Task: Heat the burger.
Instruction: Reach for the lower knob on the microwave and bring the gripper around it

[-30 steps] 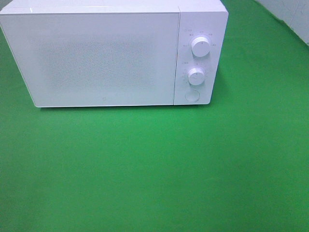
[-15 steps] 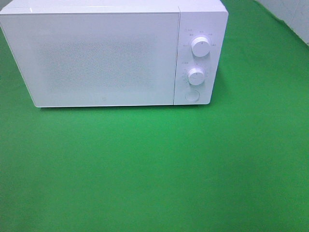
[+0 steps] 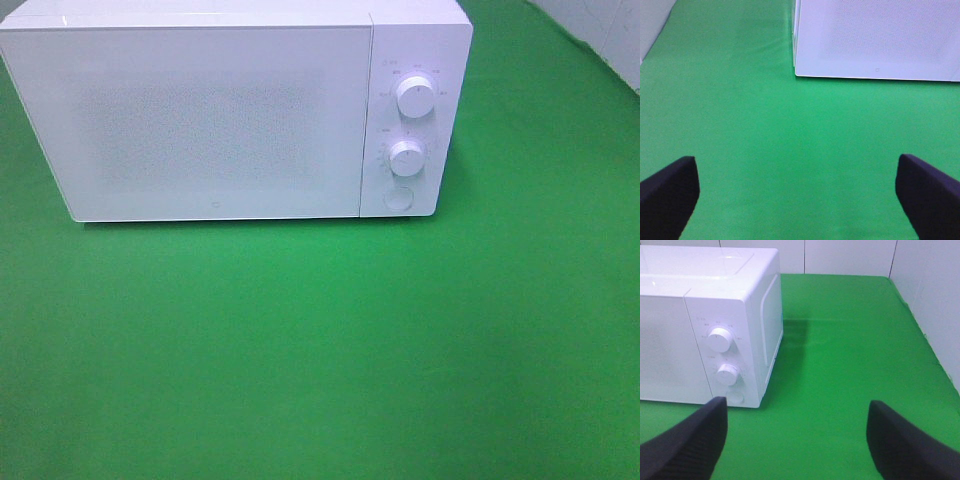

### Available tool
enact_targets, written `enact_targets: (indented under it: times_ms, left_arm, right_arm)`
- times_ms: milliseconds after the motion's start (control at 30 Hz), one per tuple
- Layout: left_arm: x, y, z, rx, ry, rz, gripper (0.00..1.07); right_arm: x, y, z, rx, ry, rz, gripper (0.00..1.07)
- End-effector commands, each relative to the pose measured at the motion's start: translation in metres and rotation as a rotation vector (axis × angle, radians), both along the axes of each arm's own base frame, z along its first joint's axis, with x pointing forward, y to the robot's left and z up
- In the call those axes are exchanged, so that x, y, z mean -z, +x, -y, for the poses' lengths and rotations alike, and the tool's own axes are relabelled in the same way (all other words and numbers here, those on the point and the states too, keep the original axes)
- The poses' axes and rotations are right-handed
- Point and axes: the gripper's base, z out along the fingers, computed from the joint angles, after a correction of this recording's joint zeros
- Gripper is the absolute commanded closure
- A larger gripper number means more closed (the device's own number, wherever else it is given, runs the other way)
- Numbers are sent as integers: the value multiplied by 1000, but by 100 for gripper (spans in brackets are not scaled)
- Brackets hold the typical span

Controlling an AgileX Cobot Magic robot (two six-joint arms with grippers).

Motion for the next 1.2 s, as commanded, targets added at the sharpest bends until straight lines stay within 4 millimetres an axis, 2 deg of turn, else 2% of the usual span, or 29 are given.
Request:
enact_targets:
  times_ms: [33,467,833,1000,1067,1133,1200]
  left_arm:
    - [0,-3,0,-5,-12,27,6]
    - [0,-3,0,-5,-12,27,6]
    - [0,-3,0,-5,-12,27,6]
    - [0,-3,0,-5,-12,27,6]
    - [0,-3,0,-5,-12,27,6]
    - [0,-3,0,-5,-12,27,6]
    - [0,-3,0,-5,-12,27,6]
  right_arm:
    - [-6,7,-1,9,42,49,33]
    - [-2,43,-7,-6,40,42,33]
    - [21,88,-14,-17,30,-59,33]
    - [27,102,-16,-24,32,-51,33]
    - [33,108,-17,-30,35,-37,33]
    - [46,118,-20,-49,50,31,33]
    - [50,119,-21,-52,52,37,33]
